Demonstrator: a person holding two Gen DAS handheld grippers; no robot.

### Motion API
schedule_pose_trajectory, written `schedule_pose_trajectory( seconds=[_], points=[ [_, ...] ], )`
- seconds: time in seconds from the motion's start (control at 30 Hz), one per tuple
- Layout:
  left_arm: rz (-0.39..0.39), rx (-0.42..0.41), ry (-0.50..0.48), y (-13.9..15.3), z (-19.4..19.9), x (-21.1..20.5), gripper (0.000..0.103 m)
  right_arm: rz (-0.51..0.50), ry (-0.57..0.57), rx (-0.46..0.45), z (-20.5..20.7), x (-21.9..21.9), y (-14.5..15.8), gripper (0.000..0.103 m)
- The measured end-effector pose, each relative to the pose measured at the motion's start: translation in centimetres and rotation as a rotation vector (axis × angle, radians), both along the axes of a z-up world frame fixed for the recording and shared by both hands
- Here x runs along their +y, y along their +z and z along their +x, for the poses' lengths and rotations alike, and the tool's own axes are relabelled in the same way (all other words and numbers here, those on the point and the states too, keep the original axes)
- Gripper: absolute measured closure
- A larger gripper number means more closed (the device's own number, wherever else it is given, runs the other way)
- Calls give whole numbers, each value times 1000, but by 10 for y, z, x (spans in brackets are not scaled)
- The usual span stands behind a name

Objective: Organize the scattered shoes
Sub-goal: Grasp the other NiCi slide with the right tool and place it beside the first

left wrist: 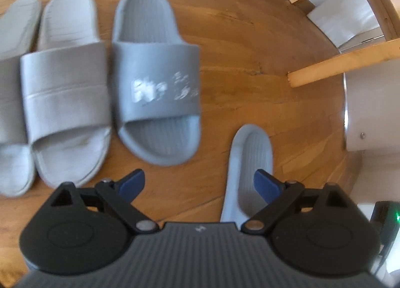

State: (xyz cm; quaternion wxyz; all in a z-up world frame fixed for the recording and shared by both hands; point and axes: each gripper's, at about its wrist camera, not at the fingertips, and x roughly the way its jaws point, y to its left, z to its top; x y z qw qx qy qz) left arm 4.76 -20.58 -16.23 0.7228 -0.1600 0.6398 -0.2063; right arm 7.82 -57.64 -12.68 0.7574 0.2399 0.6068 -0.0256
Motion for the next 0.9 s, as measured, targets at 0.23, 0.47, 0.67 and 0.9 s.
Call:
schedule_pose_trajectory(
  seconds=[0.23,0.47,0.67,0.9],
  points=[
    [43,18,-24,1,-13,35,9,-26,103,33,-1,27,-20,0],
    [44,25,-16,1,-18,51,9,-49,205,4,4,31,-24,4],
    [57,17,-28,2,-24,56,9,-75,305,-59,22,37,-15,6],
    [56,12,-28,5,-26,59,9,-132,388,-154,92,17,-12,6]
  ],
)
